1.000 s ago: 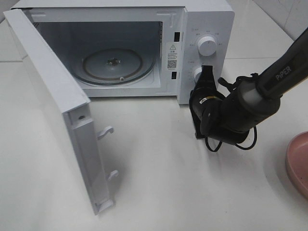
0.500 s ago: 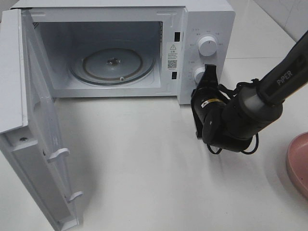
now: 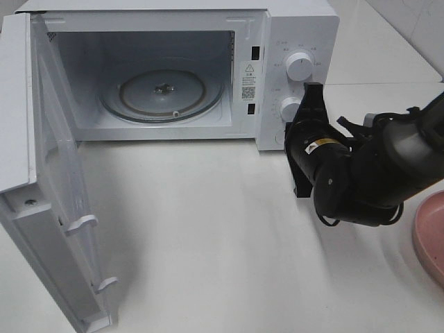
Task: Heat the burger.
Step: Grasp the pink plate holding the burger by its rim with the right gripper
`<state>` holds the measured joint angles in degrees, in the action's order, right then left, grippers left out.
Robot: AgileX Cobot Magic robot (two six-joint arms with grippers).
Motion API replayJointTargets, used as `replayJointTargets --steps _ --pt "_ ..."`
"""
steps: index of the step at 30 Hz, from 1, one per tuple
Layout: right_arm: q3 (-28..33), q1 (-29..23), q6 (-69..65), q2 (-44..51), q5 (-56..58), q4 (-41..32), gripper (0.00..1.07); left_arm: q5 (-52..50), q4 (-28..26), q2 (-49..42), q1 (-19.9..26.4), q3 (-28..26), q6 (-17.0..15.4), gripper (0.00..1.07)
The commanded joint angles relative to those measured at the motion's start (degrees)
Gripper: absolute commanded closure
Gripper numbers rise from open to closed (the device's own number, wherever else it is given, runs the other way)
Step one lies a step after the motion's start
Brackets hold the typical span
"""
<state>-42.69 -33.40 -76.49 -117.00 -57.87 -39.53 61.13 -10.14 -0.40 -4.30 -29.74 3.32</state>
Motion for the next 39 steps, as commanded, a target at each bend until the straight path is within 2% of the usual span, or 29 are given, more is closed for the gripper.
replayJointTargets --steps 1,7,11,14,16,19,21,22,24,25,27,30,36,39 --pt "1.83 -0.11 2.23 2.29 1.26 0.69 1.07 0.06 0.0 -0.92 0.11 0.11 0.06 0.06" --pt "6.59 -0.11 9.45 7.91 7.96 2.69 1.07 0.06 0.0 -0.92 0.11 0.11 0.06 0.06" --pt "7.51 -0.11 15.24 10.37 11.97 3.61 1.06 0.06 0.0 -0.92 0.11 0.11 0.06 0.06" --pt "7.56 0.0 22.4 12.72 17.88 3.67 1.06 0.06 0.0 -0.92 0.11 0.11 0.06 0.06" --pt "7.56 0.11 34.32 15.53 24.75 3.67 1.05 0.06 0.0 -0.92 0.11 0.11 0.06 0.06" --pt "7.56 0.11 37.87 16.21 26.53 3.67 1.05 0.06 0.0 -0.92 0.11 0.11 0.06 0.06" --pt "7.51 0.11 47.78 17.65 32.72 3.67 1.04 0.06 0.0 -0.92 0.11 0.11 0.06 0.06" --pt "7.51 0.11 47.78 17.65 32.72 3.67 1.04 0.06 0.0 -0.92 0.11 0.11 0.06 0.06" --pt "7.51 1.15 56.44 19.02 39.25 3.67 1.04 0.06 0.0 -0.92 0.11 0.11 0.06 0.06" --pt "7.51 1.15 56.44 19.02 39.25 3.67 1.04 0.06 0.0 -0.92 0.11 0.11 0.06 0.06" --pt "7.51 3.84 66.69 20.68 48.47 3.67 1.04 0.06 0.0 -0.92 0.11 0.11 0.06 0.06" --pt "7.51 4.53 68.64 21.2 50.82 3.67 1.04 0.06 0.0 -0.92 0.11 0.11 0.06 0.06" --pt "7.51 8.42 82.85 24.92 64.11 4.01 1.03 0.06 0.0 -0.92 0.11 0.11 0.06 0.06" --pt "7.51 9.63 86.12 27.04 68.3 7.16 1.03 0.06 0.0 -0.92 0.11 0.11 0.06 0.06"
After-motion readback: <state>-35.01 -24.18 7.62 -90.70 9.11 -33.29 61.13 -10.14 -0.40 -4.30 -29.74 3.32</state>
